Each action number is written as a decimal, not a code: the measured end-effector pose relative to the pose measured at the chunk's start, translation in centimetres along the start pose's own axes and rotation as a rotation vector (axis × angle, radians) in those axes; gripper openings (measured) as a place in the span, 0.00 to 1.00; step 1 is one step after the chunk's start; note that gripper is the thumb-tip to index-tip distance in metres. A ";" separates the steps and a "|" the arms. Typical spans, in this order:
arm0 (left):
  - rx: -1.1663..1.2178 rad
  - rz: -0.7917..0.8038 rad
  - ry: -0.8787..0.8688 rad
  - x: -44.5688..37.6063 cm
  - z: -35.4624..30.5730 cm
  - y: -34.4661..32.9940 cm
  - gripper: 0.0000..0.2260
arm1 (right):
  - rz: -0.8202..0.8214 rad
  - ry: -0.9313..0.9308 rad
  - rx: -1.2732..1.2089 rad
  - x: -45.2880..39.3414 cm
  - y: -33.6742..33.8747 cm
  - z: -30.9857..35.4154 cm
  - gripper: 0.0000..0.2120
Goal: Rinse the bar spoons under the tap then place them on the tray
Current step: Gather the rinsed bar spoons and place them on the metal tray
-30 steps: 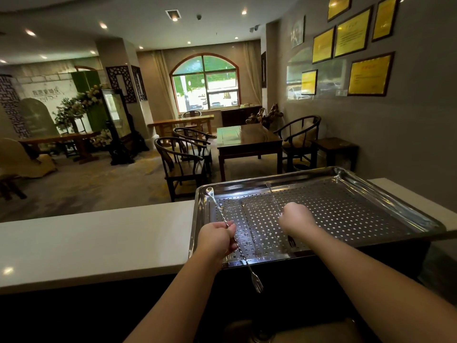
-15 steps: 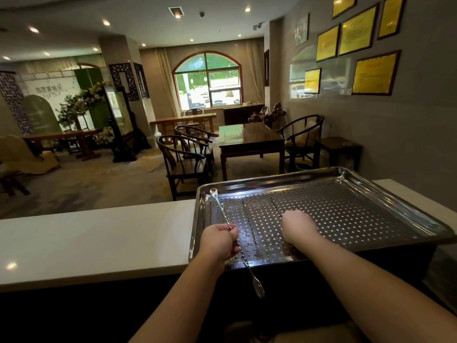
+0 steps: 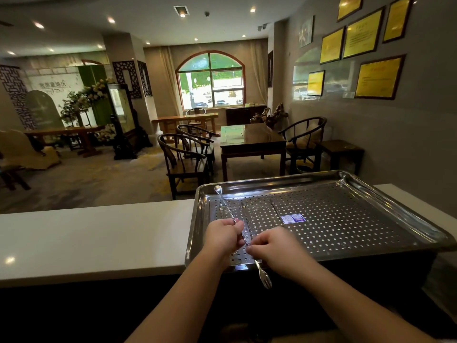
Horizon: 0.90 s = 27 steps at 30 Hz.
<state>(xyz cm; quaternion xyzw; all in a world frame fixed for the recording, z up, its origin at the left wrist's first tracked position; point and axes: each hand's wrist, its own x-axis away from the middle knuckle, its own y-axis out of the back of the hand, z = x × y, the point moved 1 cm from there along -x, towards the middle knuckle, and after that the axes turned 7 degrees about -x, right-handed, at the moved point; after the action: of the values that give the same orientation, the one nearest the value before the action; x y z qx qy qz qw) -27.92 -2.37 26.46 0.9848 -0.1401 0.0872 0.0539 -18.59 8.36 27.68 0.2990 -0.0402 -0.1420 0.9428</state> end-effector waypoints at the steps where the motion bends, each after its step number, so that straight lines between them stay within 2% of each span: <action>1: -0.002 0.004 -0.005 0.0 -0.1 -0.2 0.07 | -0.019 0.004 -0.006 0.1 0.2 0.1 0.08; 6: 0.022 0.035 -0.025 0.4 -0.5 -1.5 0.03 | -0.069 0.038 0.050 0.3 1.2 -0.4 0.10; 14: 0.059 0.065 -0.081 0.6 -0.8 -3.5 0.07 | -0.186 0.043 0.014 -0.6 3.8 -2.2 0.09; 21: -0.134 0.034 -0.120 1.1 -0.1 -3.7 0.03 | -0.380 -0.128 0.046 -3.9 9.7 -6.8 0.12; 27: -0.359 -0.027 -0.231 1.4 0.4 -3.4 0.14 | -0.375 -0.342 0.190 -5.8 11.0 -9.9 0.10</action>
<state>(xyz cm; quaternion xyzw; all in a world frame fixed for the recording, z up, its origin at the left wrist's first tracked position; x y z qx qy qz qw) -25.60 0.48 26.01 0.9646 -0.1455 -0.0535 0.2132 -19.90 24.14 26.00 0.3601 -0.1559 -0.3580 0.8473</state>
